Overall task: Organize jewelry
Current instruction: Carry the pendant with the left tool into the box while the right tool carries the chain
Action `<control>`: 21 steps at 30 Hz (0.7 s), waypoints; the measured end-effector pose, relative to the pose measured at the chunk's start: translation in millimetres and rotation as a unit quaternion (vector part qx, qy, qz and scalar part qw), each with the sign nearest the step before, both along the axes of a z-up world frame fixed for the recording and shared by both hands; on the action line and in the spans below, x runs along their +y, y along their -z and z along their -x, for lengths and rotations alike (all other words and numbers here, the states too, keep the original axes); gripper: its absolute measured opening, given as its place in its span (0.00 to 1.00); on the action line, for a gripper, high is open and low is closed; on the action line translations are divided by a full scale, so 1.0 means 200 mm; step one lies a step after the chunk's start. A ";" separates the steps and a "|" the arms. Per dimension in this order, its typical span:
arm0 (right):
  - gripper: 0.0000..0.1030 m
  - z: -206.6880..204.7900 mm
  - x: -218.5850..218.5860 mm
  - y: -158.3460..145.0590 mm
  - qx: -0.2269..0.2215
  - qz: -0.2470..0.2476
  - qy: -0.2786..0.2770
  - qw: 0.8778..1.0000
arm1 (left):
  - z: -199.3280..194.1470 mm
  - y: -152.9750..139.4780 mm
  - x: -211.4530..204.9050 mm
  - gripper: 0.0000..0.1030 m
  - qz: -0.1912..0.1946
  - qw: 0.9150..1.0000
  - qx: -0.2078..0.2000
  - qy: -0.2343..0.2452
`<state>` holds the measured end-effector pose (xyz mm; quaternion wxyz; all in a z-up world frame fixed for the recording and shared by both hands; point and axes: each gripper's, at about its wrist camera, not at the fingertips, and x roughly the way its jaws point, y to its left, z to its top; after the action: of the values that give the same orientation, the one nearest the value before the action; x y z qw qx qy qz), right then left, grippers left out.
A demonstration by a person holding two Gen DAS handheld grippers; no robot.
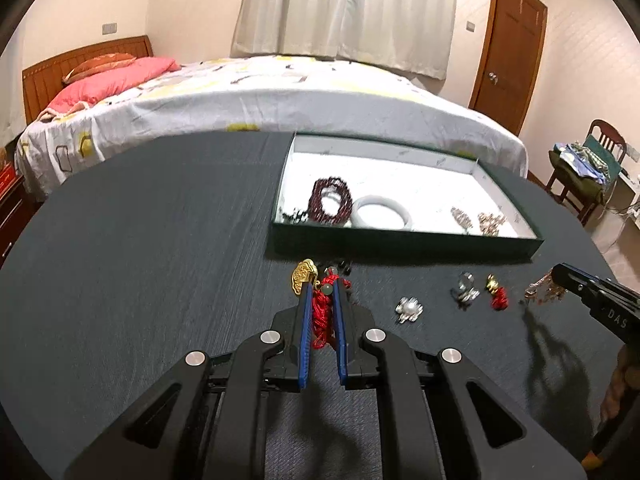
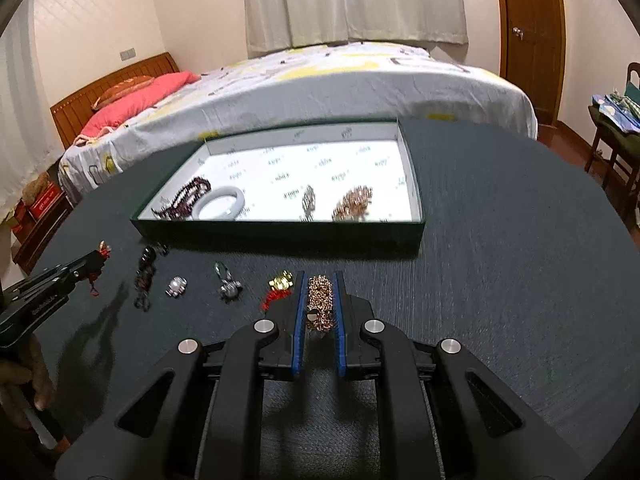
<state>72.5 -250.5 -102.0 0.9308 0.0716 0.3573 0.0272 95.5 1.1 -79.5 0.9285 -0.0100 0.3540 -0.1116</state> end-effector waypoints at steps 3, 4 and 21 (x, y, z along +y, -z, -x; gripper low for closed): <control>0.12 0.01 0.01 -0.05 -0.012 0.002 -0.001 1.000 | 0.00 -0.03 -0.01 0.11 0.005 1.000 -0.009 0.004; 0.12 0.01 0.01 -0.05 -0.014 0.002 -0.001 1.000 | 0.00 -0.04 -0.01 0.11 0.005 1.000 -0.011 0.004; 0.12 -0.06 0.00 -0.30 -0.082 0.011 -0.004 0.997 | -0.12 -0.22 -0.10 0.11 0.035 0.997 -0.052 0.036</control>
<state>84.3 -251.1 -41.5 0.9576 0.0570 0.2806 0.0328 118.5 -19.5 -34.7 0.9401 -0.0238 0.3014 -0.1572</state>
